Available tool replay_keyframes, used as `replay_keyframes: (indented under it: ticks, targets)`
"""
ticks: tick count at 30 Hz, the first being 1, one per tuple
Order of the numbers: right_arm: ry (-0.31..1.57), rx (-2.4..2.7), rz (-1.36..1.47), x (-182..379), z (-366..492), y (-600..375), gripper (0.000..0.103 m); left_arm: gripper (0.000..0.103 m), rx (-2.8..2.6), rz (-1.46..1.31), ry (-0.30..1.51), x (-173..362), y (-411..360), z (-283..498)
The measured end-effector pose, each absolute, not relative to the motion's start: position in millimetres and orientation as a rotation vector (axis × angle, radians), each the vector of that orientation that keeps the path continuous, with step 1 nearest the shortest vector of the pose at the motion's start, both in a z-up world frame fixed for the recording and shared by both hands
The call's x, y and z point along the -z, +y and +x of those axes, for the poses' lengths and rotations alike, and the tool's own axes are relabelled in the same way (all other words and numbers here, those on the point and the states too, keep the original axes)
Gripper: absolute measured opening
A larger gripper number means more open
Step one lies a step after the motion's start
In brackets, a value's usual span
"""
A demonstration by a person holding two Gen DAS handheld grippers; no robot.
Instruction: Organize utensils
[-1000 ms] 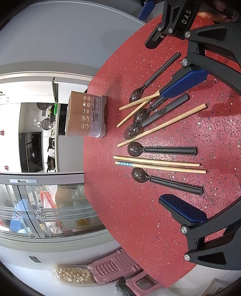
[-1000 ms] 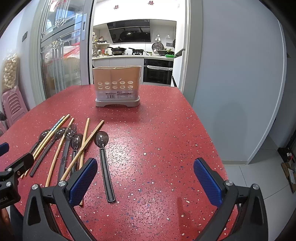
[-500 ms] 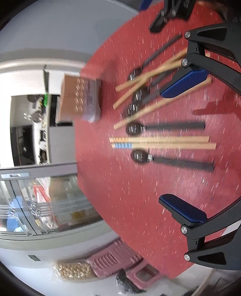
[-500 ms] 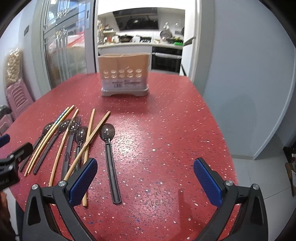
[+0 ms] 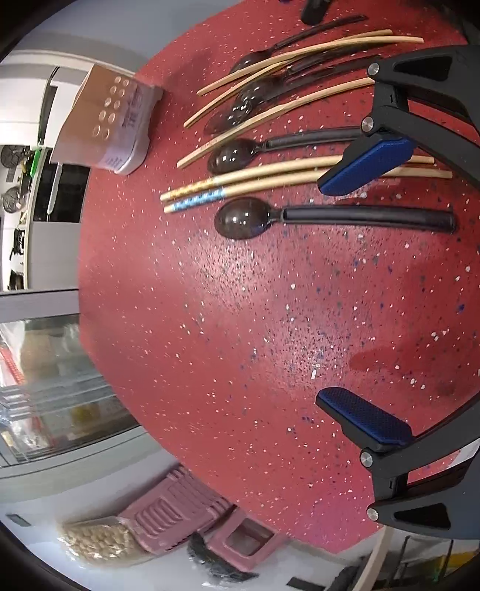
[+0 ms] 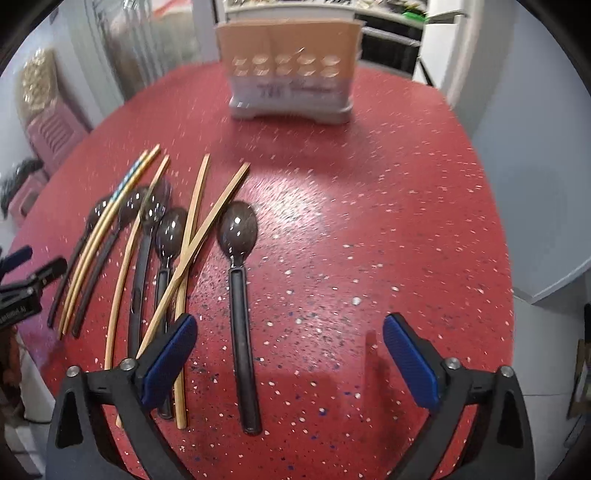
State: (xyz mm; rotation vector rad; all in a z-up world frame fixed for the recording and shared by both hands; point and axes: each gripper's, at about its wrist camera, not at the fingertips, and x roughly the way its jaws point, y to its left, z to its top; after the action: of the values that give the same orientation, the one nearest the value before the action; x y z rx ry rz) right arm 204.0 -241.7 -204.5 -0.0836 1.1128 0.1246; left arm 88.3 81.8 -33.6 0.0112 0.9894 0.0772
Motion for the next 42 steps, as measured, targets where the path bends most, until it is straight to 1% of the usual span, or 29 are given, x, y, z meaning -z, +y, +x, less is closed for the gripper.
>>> replay_keyframes:
  ticks: [2,4,5,6,11,12,15,20,23,25,27,28,29,30,31,33,34,35,36,37,39,42]
  targets:
    - [1.164,-0.141,-0.099,210.6,212.1,-235.4,0.091,0.103,-0.076,-0.008,1.009,34.1,86.2,92.8]
    - [1.206,-0.147,-0.099,215.7,221.4,-232.5,0.084,0.103,-0.082,-0.008,1.026,36.8,89.2,98.3]
    - [1.226,-0.140,-0.105,217.9,226.0,-230.6,0.083,0.103,-0.083,-0.007,1.034,38.7,90.8,101.8]
    - [1.230,-0.136,-0.114,217.9,229.1,-228.5,0.079,0.103,-0.077,-0.010,1.043,40.2,91.3,104.4]
    - [1.310,-0.169,-0.152,215.3,245.9,-216.1,0.073,0.103,-0.050,-0.032,1.071,40.9,94.3,118.4]
    - [1.323,-0.174,-0.159,215.2,249.5,-213.6,0.071,0.103,-0.048,-0.023,1.074,40.6,93.4,122.2]
    - [1.377,-0.182,-0.174,215.6,262.9,-205.5,0.069,0.103,-0.030,0.006,1.094,40.1,86.5,130.1]
    - [1.428,-0.185,-0.187,215.6,283.2,-196.7,0.060,0.103,0.014,0.072,1.124,40.9,75.2,141.0]
    - [1.446,-0.212,-0.218,213.9,289.5,-186.0,0.048,0.103,0.038,0.070,1.153,40.4,76.7,147.8]
    - [1.453,-0.236,-0.236,211.1,289.7,-184.1,0.036,0.103,0.073,0.047,1.175,40.0,78.2,153.1]
    - [1.457,-0.250,-0.252,210.7,290.2,-178.1,0.030,0.103,0.095,0.039,1.204,38.3,78.1,159.1]
    - [1.458,-0.260,-0.262,210.3,291.4,-175.3,0.026,0.103,0.106,0.046,1.213,36.9,77.2,161.2]
    - [1.459,-0.267,-0.260,209.8,291.5,-173.9,0.022,0.100,0.123,0.060,1.225,34.7,73.8,164.9]
    - [1.460,-0.270,-0.258,209.2,292.1,-172.9,0.015,0.093,0.137,0.073,1.236,33.3,69.4,169.0]
    - [1.460,-0.270,-0.258,209.1,292.2,-172.9,0.013,0.090,0.153,0.086,1.247,30.4,65.8,171.4]
    - [1.464,-0.279,-0.230,205.2,284.5,-175.7,0.012,0.076,0.182,0.124,1.270,26.0,56.5,176.7]
    - [1.465,-0.280,-0.224,203.7,283.3,-178.7,0.012,0.073,0.197,0.142,1.280,24.3,52.4,178.9]
    - [1.464,-0.281,-0.213,203.4,283.3,-182.6,0.012,0.060,0.225,0.150,1.293,22.5,48.2,181.2]
    - [1.463,-0.283,-0.199,203.2,283.2,-186.9,0.012,0.040,0.241,0.149,1.296,21.9,44.8,181.3]
    - [1.460,-0.285,-0.188,207.8,282.6,-190.8,0.012,0.038,0.241,0.163,1.299,20.9,41.4,182.8]
    - [1.451,-0.293,-0.138,208.7,283.8,-199.6,0.013,0.038,0.234,0.194,1.284,19.1,38.0,182.3]
    - [1.427,-0.306,-0.079,201.5,284.7,-222.5,0.013,0.038,0.217,0.162,1.247,18.1,39.1,179.5]
